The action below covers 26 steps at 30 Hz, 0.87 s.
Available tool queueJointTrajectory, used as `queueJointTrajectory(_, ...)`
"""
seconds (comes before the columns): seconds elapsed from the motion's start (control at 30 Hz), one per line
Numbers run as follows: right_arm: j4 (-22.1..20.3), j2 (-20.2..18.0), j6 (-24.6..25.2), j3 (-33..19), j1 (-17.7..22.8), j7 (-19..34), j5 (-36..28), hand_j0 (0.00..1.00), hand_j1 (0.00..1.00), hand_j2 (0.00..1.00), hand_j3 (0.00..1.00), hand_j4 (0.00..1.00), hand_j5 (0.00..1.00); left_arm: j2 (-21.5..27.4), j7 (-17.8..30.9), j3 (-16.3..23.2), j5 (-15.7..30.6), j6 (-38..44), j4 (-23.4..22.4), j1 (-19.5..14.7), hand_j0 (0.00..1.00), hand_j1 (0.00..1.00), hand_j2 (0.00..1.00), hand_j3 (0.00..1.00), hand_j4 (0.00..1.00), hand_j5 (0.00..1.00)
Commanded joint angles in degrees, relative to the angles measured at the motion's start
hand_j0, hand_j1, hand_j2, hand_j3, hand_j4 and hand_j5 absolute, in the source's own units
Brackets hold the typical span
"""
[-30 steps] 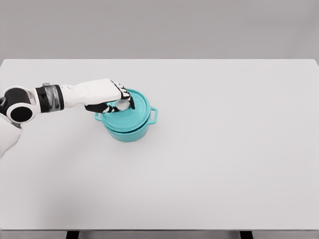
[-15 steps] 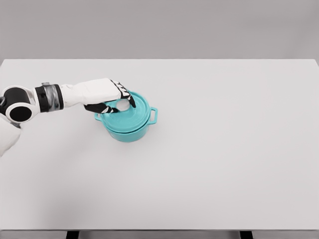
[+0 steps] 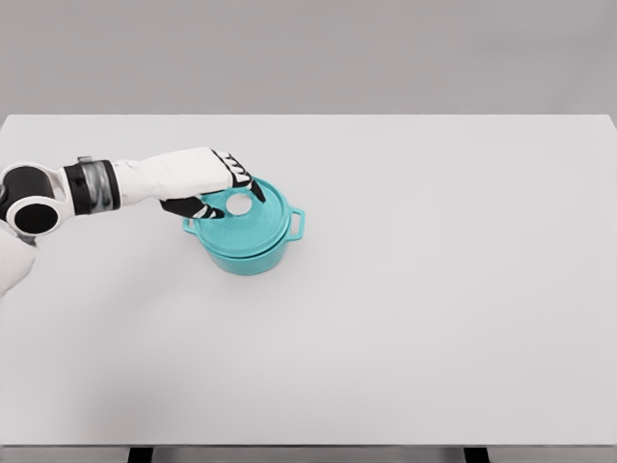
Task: Cover the pot with left arm
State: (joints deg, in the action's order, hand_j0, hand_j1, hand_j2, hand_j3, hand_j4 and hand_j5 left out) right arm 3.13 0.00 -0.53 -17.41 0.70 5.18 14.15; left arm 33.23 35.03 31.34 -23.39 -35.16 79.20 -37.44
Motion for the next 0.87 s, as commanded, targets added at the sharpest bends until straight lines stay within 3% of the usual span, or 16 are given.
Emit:
queueJointTrajectory(0.0,0.04,0.00,0.00,0.00,0.00,0.01,0.00,1.00,1.00,1.00,1.00,1.00,1.00,0.08,-0.03,-0.23,0.36,0.16,0.00,0.00,0.78,0.78,0.78,0.78,0.78,0.78)
queueJointTrajectory(0.13,0.04,0.00,0.00,0.00,0.00,0.01,0.00,1.00,1.00,1.00,1.00,1.00,1.00,0.43,-0.03,-0.32,0.62,0.16,0.08,-0.26,0.85,0.85,0.85,0.85,0.85,0.85)
queueJointTrajectory(0.2,-0.05,0.00,0.00,0.00,0.00,0.01,0.00,1.00,1.00,1.00,1.00,1.00,1.00,1.66,-0.03,-0.67,0.71,0.16,2.10,-0.44,1.00,1.00,1.00,1.00,1.00,1.00)
queueJointTrajectory(0.27,0.04,0.00,0.00,0.00,0.00,0.01,0.00,1.00,1.00,1.00,1.00,1.00,1.00,4.56,-0.03,-2.77,1.68,0.16,4.21,-0.35,1.00,1.00,1.00,1.00,1.00,1.00)
queueJointTrajectory(0.3,-0.05,0.00,0.00,0.00,0.00,0.01,0.00,1.00,1.00,1.00,1.00,1.00,1.00,7.28,-0.03,-3.22,4.58,0.16,4.56,-0.09,1.00,1.00,1.00,1.00,1.00,1.00)
queueJointTrajectory(0.5,0.04,0.00,0.00,0.00,0.00,0.01,0.00,1.00,1.00,1.00,1.00,1.00,1.00,18.53,-0.03,-3.92,11.52,0.16,3.60,0.70,1.00,1.00,1.00,1.00,1.00,1.00)
queueJointTrajectory(0.67,0.04,0.00,0.00,0.00,0.00,0.01,0.00,1.00,1.00,1.00,1.00,1.00,1.00,19.41,-0.03,-3.92,11.52,0.16,0.61,0.97,1.00,1.00,1.00,1.00,1.00,1.00)
queueJointTrajectory(0.83,0.04,0.00,0.00,0.00,0.00,0.01,0.00,1.00,1.00,1.00,1.00,1.00,1.00,19.33,-0.03,-3.92,11.09,0.16,0.61,1.14,1.00,1.00,1.00,1.00,1.00,1.00)
